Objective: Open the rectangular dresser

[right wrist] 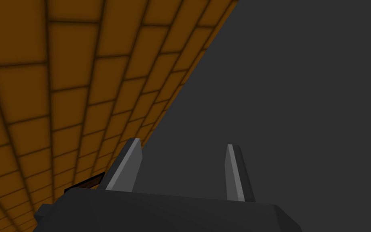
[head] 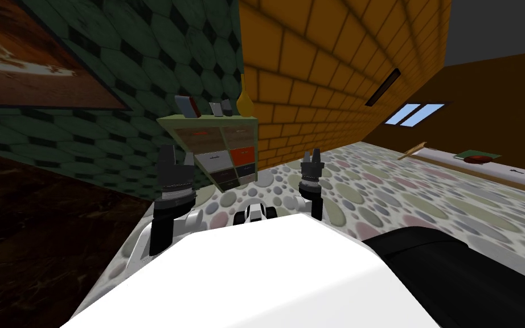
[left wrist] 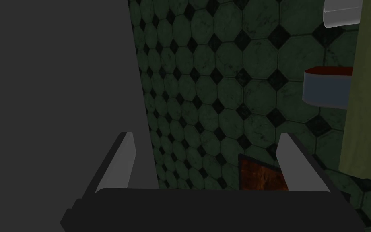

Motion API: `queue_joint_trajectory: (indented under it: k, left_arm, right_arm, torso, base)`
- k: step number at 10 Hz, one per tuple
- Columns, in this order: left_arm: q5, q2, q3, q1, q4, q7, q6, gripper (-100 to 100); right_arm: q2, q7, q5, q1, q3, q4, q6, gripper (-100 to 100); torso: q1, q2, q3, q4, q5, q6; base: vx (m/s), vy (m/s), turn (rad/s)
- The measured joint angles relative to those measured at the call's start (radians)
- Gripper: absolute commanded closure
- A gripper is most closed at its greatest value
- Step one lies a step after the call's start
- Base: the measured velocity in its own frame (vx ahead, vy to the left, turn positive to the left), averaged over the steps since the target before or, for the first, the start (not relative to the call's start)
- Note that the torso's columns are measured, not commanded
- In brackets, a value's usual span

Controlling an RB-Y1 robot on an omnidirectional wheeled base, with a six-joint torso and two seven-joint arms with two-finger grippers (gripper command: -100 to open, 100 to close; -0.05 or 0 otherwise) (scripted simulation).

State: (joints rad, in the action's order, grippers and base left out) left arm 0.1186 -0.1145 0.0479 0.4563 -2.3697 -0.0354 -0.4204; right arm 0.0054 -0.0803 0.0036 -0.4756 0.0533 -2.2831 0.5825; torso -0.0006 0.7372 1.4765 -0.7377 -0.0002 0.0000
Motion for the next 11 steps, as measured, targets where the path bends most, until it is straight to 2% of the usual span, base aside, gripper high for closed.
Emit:
queue_joint_trajectory:
  k: [6, 11]
  left_arm:
    - [0.003, -0.018, 0.007, -0.025, -0.012, 0.007, 0.131, -100]
    - [0.003, -0.006, 0.016, -0.046, -0.019, 0.01, 0.237, -100]
  right_arm:
    - [0.0, 0.0, 0.0, 0.0, 0.0, 0.0, 0.0, 0]
    - [0.0, 0.0, 0.0, 0.0, 0.0, 0.0, 0.0, 0]
  torso:
    - [0.0, 0.002, -0.001, -0.001, 0.0, 0.0]
    - [0.001, 0.0, 0.0, 0.0, 0.0, 0.0]
  base:
    - [0.109, -0.051, -0.019]
    - [0.098, -0.039, -0.016]
